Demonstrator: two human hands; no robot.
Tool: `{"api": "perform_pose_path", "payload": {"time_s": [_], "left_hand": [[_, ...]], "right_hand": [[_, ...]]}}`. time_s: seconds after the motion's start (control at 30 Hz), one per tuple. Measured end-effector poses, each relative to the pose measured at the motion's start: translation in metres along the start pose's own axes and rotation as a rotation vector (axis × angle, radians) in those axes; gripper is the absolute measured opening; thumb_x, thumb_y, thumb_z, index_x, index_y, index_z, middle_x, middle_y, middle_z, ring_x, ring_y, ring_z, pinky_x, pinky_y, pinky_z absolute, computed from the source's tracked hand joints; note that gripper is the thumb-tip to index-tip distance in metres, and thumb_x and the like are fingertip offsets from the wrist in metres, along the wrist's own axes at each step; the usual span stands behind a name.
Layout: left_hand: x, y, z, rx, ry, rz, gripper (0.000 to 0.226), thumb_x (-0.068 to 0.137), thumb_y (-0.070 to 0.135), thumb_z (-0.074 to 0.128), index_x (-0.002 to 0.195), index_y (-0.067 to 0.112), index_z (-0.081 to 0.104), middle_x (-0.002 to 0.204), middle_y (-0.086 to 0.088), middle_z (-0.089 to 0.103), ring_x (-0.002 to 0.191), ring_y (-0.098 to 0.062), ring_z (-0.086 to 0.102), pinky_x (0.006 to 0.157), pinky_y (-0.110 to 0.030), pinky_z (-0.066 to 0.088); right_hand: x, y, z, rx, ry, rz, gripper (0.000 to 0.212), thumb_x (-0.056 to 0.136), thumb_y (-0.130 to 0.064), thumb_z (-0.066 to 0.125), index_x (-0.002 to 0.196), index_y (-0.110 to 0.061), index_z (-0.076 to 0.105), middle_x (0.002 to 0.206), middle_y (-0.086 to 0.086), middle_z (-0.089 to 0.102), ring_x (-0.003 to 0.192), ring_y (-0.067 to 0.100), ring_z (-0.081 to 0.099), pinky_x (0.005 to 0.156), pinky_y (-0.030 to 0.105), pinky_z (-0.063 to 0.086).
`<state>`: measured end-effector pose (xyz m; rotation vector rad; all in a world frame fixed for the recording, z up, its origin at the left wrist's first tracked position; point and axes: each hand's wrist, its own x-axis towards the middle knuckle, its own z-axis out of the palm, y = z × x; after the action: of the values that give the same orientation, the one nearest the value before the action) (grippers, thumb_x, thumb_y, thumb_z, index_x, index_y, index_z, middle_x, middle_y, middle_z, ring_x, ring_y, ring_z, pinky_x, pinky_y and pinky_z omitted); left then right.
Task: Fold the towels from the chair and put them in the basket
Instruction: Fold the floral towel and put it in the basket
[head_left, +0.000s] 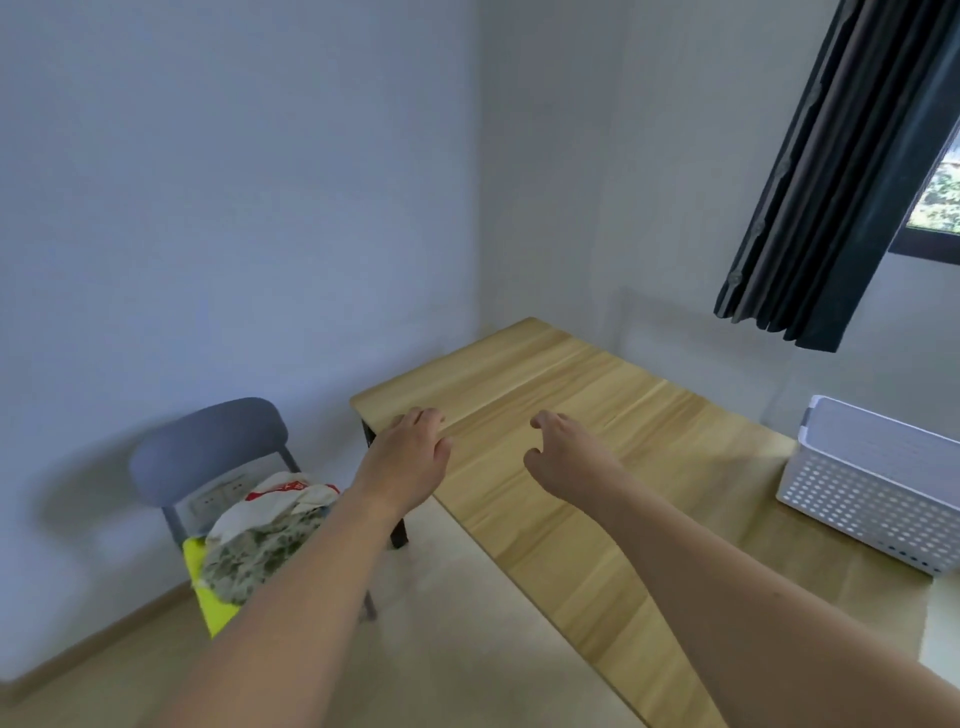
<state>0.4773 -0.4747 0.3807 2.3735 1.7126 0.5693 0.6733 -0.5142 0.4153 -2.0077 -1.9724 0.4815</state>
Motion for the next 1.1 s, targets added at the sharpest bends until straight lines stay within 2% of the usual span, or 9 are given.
{"api": "perform_pose_path", "payload": {"time_s": [0.17, 0.37, 0.5, 0.63, 0.77, 0.9, 1.1], "left_hand": [[0.009, -0.088, -0.039, -0.010, 0.031, 0.072, 0.043, 0.100, 0.031, 0.037, 0.139, 0.012, 0.042, 0.141, -0.006, 0.047, 0.130, -0.023, 0.041, 0.106, -0.036, 0.037], [0.011, -0.212, -0.082, -0.020, -0.074, 0.078, 0.040, 0.100, 0.026, 0.036, 0.136, 0.010, 0.044, 0.138, -0.008, 0.049, 0.125, -0.024, 0.044, 0.103, -0.036, 0.038], [0.013, -0.282, -0.100, -0.031, -0.096, 0.035, 0.037, 0.100, 0.022, 0.036, 0.132, 0.008, 0.046, 0.133, -0.009, 0.051, 0.120, -0.025, 0.046, 0.098, -0.035, 0.039], [0.011, -0.351, -0.101, -0.067, -0.081, -0.036, 0.039, 0.101, 0.023, 0.035, 0.136, 0.009, 0.044, 0.138, -0.007, 0.047, 0.124, -0.023, 0.044, 0.100, -0.034, 0.039], [0.016, -0.437, -0.099, -0.064, -0.165, -0.058, 0.037, 0.100, 0.024, 0.039, 0.134, 0.012, 0.047, 0.139, -0.003, 0.047, 0.125, -0.022, 0.043, 0.099, -0.033, 0.039], [0.044, -0.522, -0.108, -0.084, -0.194, -0.099, 0.032, 0.100, 0.023, 0.039, 0.128, 0.012, 0.050, 0.135, -0.004, 0.050, 0.119, -0.022, 0.048, 0.092, -0.031, 0.040], [0.085, -0.604, -0.121, -0.108, -0.288, -0.079, 0.035, 0.098, 0.021, 0.038, 0.130, 0.012, 0.049, 0.135, -0.004, 0.051, 0.118, -0.020, 0.049, 0.095, -0.030, 0.041]], "right_hand": [[0.029, -0.095, 0.050, 0.048, 0.050, 0.016, 0.049, 0.091, -0.016, 0.045, 0.140, -0.009, 0.039, 0.139, 0.010, 0.046, 0.123, 0.027, 0.048, 0.094, 0.032, 0.042], [0.049, -0.207, 0.104, 0.069, 0.044, 0.073, 0.050, 0.090, -0.016, 0.045, 0.140, -0.011, 0.040, 0.137, 0.007, 0.048, 0.120, 0.024, 0.050, 0.090, 0.029, 0.041], [0.074, -0.252, 0.128, 0.042, 0.078, 0.094, 0.048, 0.090, -0.016, 0.045, 0.138, -0.010, 0.042, 0.135, 0.006, 0.049, 0.120, 0.024, 0.050, 0.089, 0.029, 0.041], [0.110, -0.297, 0.175, 0.032, -0.015, 0.057, 0.041, 0.091, -0.016, 0.044, 0.131, -0.009, 0.046, 0.130, 0.008, 0.052, 0.114, 0.025, 0.053, 0.091, 0.032, 0.044], [0.139, -0.355, 0.233, 0.069, -0.113, 0.038, 0.042, 0.093, -0.015, 0.044, 0.134, -0.010, 0.044, 0.132, 0.007, 0.051, 0.115, 0.023, 0.053, 0.093, 0.033, 0.045], [0.177, -0.407, 0.268, 0.125, -0.104, 0.104, 0.044, 0.093, -0.015, 0.045, 0.137, -0.010, 0.041, 0.134, 0.008, 0.050, 0.116, 0.024, 0.053, 0.092, 0.031, 0.045], [0.221, -0.464, 0.297, 0.130, -0.094, 0.184, 0.048, 0.094, -0.020, 0.046, 0.141, -0.012, 0.040, 0.143, 0.005, 0.045, 0.121, 0.020, 0.050, 0.094, 0.026, 0.042]]}}
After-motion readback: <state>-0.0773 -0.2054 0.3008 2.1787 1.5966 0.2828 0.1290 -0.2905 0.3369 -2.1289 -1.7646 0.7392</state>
